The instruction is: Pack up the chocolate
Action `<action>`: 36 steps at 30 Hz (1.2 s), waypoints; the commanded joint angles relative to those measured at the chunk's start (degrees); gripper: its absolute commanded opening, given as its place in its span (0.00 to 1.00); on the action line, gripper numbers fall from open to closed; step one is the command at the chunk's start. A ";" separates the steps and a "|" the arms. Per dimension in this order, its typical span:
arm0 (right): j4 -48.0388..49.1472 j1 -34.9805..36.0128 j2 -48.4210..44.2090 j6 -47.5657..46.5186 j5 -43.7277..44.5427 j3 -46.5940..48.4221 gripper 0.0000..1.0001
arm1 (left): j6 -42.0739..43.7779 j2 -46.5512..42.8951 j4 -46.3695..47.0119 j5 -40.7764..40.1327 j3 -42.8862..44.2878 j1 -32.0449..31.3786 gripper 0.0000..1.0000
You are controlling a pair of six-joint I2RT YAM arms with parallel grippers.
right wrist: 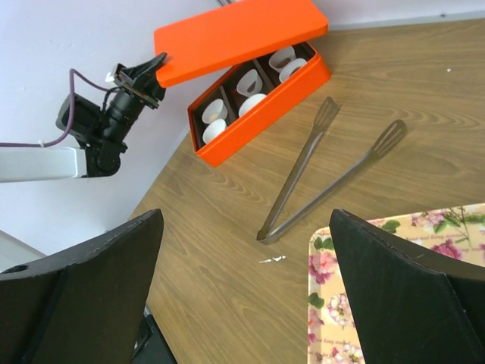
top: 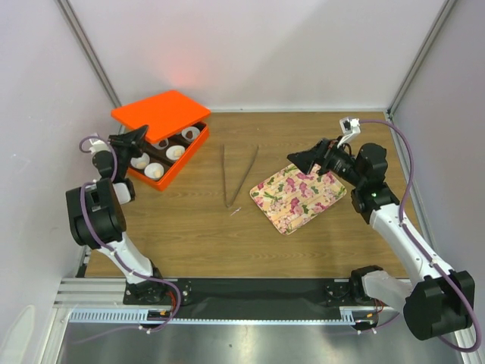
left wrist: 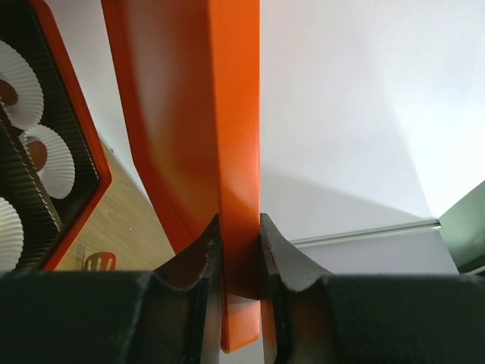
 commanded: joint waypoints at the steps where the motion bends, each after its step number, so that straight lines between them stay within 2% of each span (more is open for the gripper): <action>1: -0.73 0.28 0.29 -2.61 0.78 1.02 1.00 | -0.79 -0.73 10.64 -0.67 -0.45 -0.32 0.00; 8: -3.01 0.19 -0.77 -4.11 1.57 1.81 1.00 | 3.60 -3.18 7.91 -1.28 -4.76 -0.05 0.00; 30: -5.56 0.63 -1.82 -5.69 2.62 1.64 1.00 | 3.43 -1.34 11.43 -2.42 -10.21 1.71 0.00; 36: -6.18 0.63 -1.82 -5.87 2.89 1.46 1.00 | 5.62 -2.04 8.88 -2.33 -11.88 2.67 0.13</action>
